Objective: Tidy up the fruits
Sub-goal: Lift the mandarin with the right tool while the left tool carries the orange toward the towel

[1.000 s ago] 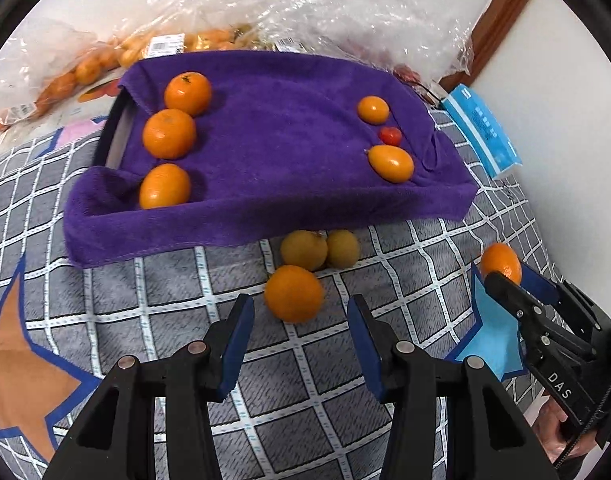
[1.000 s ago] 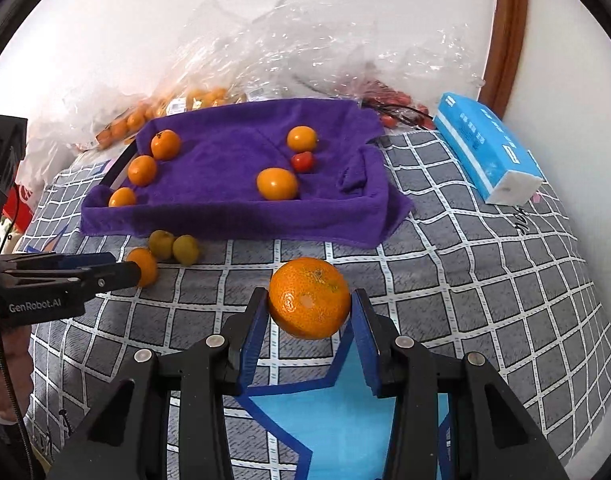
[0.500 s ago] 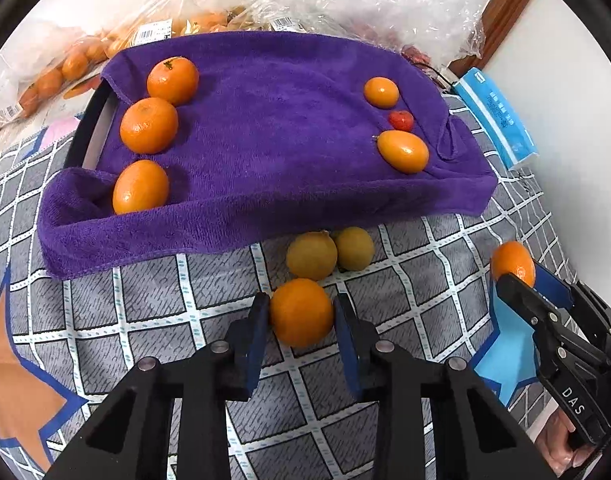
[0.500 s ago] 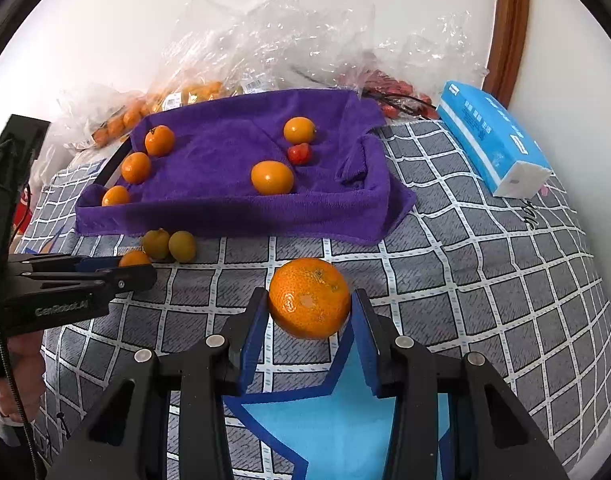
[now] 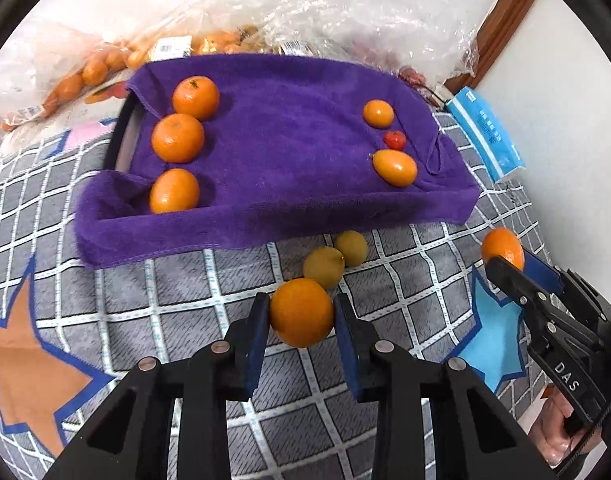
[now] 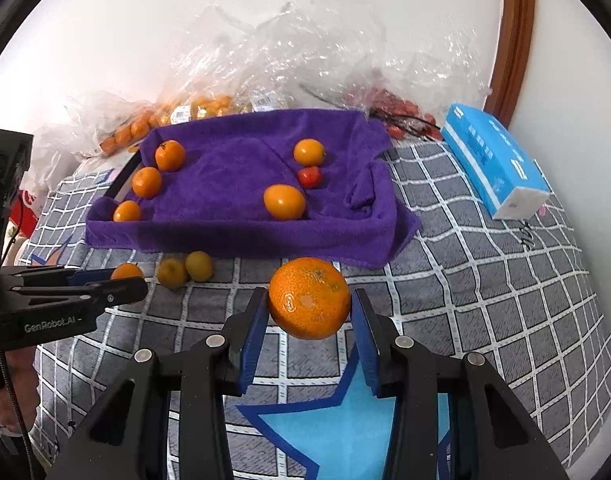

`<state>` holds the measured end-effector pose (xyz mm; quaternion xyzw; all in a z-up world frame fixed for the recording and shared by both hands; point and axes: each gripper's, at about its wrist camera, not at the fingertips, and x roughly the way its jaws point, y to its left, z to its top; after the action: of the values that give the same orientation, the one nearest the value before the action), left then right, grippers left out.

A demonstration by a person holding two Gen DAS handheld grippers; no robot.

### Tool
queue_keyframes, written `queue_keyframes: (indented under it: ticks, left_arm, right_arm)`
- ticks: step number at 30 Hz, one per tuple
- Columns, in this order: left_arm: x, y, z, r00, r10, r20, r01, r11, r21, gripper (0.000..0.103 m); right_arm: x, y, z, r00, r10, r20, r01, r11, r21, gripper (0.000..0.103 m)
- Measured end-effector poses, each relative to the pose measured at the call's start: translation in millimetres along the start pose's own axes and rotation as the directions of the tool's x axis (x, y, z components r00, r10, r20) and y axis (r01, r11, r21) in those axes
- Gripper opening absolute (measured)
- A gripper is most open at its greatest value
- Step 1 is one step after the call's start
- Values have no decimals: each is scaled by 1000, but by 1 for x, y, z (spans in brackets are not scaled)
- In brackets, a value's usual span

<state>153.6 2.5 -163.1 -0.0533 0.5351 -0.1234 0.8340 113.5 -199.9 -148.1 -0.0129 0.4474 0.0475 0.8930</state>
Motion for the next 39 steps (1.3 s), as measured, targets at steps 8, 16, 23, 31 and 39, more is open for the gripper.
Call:
queue_keyframes:
  ticks: [8, 16, 23, 31, 39]
  left_arm:
    - [-39, 7, -3, 997, -7, 74, 9, 999, -31, 30]
    - [-78, 14, -3, 988, -5, 152, 14, 998, -53, 30]
    - [-108, 15, 2, 977, -1, 214, 11, 999, -44, 30]
    - [-131, 9, 10, 965, -3, 262, 8, 1000, -18, 30]
    - [-145, 5, 16, 954, -10, 301, 12, 1000, -6, 30]
  right_arm:
    - [-22, 15, 14, 999, 9, 42, -8, 1000, -22, 41]
    - [-50, 25, 29, 995, -4, 96, 6, 1000, -25, 41]
    - [-71, 26, 41, 990, -5, 140, 5, 1000, -1, 41]
    - [-91, 23, 54, 982, -17, 190, 13, 1000, 21, 41]
    - [-104, 24, 64, 974, -27, 227, 24, 1000, 18, 41]
